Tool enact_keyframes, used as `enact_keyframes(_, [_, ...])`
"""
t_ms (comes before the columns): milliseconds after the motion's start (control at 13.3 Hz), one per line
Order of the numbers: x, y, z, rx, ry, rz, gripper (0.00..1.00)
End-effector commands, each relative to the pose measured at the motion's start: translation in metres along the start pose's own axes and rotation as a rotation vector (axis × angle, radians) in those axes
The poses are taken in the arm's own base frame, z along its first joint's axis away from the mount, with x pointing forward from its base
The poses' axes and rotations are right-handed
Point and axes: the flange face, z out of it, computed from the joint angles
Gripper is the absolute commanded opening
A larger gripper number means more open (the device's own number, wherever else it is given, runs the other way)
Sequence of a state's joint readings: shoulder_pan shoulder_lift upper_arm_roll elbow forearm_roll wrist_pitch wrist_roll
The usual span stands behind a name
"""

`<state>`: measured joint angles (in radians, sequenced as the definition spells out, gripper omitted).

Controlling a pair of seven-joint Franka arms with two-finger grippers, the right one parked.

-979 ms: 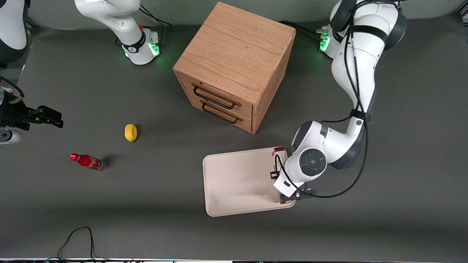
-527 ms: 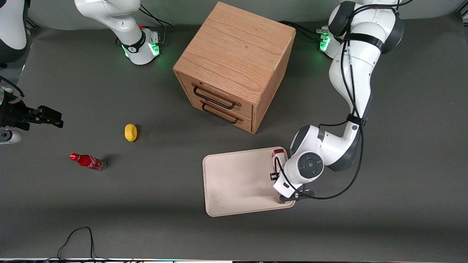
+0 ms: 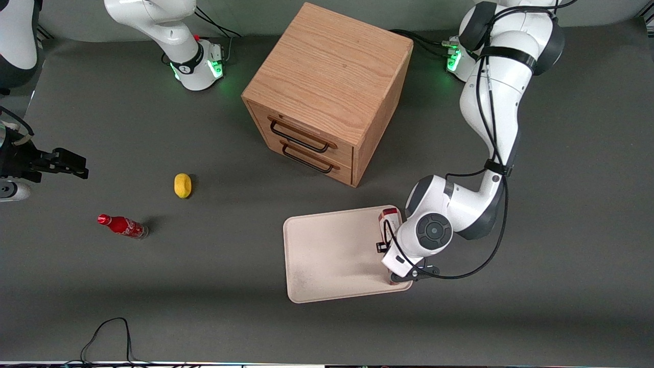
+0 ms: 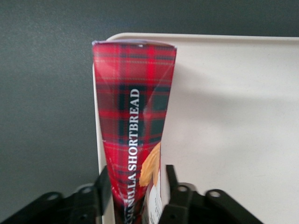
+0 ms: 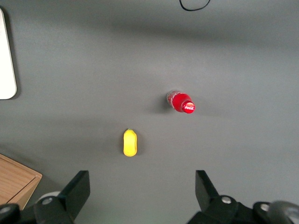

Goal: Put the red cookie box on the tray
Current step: 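Lower the box onto the tray and open the left gripper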

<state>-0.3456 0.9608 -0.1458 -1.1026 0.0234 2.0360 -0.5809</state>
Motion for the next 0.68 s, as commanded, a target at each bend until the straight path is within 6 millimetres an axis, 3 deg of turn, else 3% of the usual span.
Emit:
enact_keyframes(0, [0.0, -0.002, -0.019, 0.015, 0.016, -0.004, 1.0])
enact_keyframes(75, [0.007, -0.023, -0.044, 0.029, -0.004, -0.024, 1.0])
enact_keyframes(151, [0.002, -0.028, -0.064, 0.053, -0.036, -0.009, 1.0])
enact_keyframes(452, [-0.042, -0.061, -0.17, 0.111, -0.092, 0.009, 0.99])
enact_keyframes(603, [-0.064, -0.099, -0.207, 0.128, -0.084, 0.032, 0.99])
